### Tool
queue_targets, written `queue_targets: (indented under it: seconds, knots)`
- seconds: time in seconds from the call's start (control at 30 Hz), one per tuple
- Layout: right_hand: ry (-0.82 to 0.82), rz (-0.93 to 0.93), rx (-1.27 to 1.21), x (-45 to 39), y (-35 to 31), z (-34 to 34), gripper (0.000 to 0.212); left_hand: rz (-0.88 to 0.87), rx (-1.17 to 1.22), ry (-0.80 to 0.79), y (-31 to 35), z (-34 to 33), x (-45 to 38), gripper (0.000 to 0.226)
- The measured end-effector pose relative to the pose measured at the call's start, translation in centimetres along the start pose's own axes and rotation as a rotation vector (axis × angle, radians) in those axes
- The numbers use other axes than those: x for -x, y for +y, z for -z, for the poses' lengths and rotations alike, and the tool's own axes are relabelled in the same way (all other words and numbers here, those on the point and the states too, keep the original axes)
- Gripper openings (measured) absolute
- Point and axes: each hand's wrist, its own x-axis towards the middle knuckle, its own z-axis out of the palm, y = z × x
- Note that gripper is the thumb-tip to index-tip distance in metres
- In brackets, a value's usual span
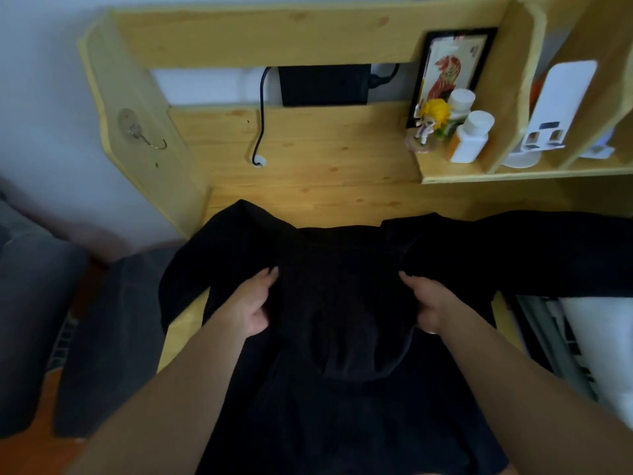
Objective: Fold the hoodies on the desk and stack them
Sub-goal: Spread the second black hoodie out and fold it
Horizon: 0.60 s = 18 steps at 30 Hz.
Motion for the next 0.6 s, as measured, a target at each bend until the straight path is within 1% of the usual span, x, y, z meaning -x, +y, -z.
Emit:
queue_targets:
  seconds: [0.07, 0.1, 0.13, 0.17, 0.23, 0.27, 0.3, 0.33, 0.37, 0.4, 0.43, 0.47, 0.5, 0.53, 0.6]
  knots:
    - [0.036, 0.169, -0.097, -0.6, -0.8, 0.1, 0.035, -0.153, 0.2, 0.005, 0.5, 0.1, -0.8, 0.049]
    - [0.038, 0.238, -0.146, -1.0, -1.2, 0.2, 0.032, -0.19, 0.277, 0.013, 0.7, 0.3, -1.5, 0.048]
    - [0.049, 0.266, -0.167, -1.5, -1.4, 0.3, 0.03, -0.197, 0.288, 0.047, 0.7, 0.3, -2.0, 0.046]
    - [0.08, 0.249, -0.155, -2.0, -1.6, 0.2, 0.029, -0.185, 0.24, 0.09, 0.7, 0.2, -3.0, 0.044]
    - [0.195, 0.168, -0.068, -3.6, -1.5, 0.3, 0.031, -0.112, 0.042, 0.237, 1.0, -0.4, -4.9, 0.037]
    - [0.243, 0.144, -0.019, -4.5, -1.4, 0.4, 0.032, -0.075, -0.03, 0.308, 1.4, -0.5, -5.6, 0.04]
    - [0.275, 0.141, 0.017, -5.0, -1.5, 0.3, 0.036, -0.056, -0.045, 0.35, 1.8, -0.5, -6.2, 0.049]
    - [0.278, 0.153, 0.037, -5.7, -1.7, 0.3, 0.046, -0.055, -0.036, 0.327, 2.2, -0.5, -6.8, 0.059]
    - [0.27, 0.17, 0.07, -6.0, -2.1, 0.0, 0.059, -0.069, -0.051, 0.265, 2.6, -0.7, -7.0, 0.067]
    - [0.246, 0.182, 0.112, -6.0, -2.3, -0.3, 0.066, -0.085, -0.106, 0.182, 2.9, -0.8, -6.5, 0.074]
    - [0.234, 0.208, 0.169, -5.7, -2.5, -0.8, 0.068, -0.109, -0.219, 0.114, 3.3, -0.9, -6.2, 0.076]
    - [0.229, 0.245, 0.244, -5.5, -2.6, -1.2, 0.063, -0.143, -0.343, 0.074, 3.5, -0.8, -6.0, 0.072]
    - [0.266, 0.294, 0.331, -5.4, -2.6, -1.3, 0.054, -0.197, -0.478, 0.07, 3.7, -0.5, -6.2, 0.064]
    - [0.35, 0.345, 0.434, -5.8, -2.4, -1.1, 0.047, -0.271, -0.643, 0.102, 3.9, -0.4, -6.5, 0.056]
    - [0.541, 0.434, 0.605, -6.4, -2.3, -0.4, 0.04, -0.401, -0.951, 0.22, 4.2, -0.2, -7.8, 0.05]
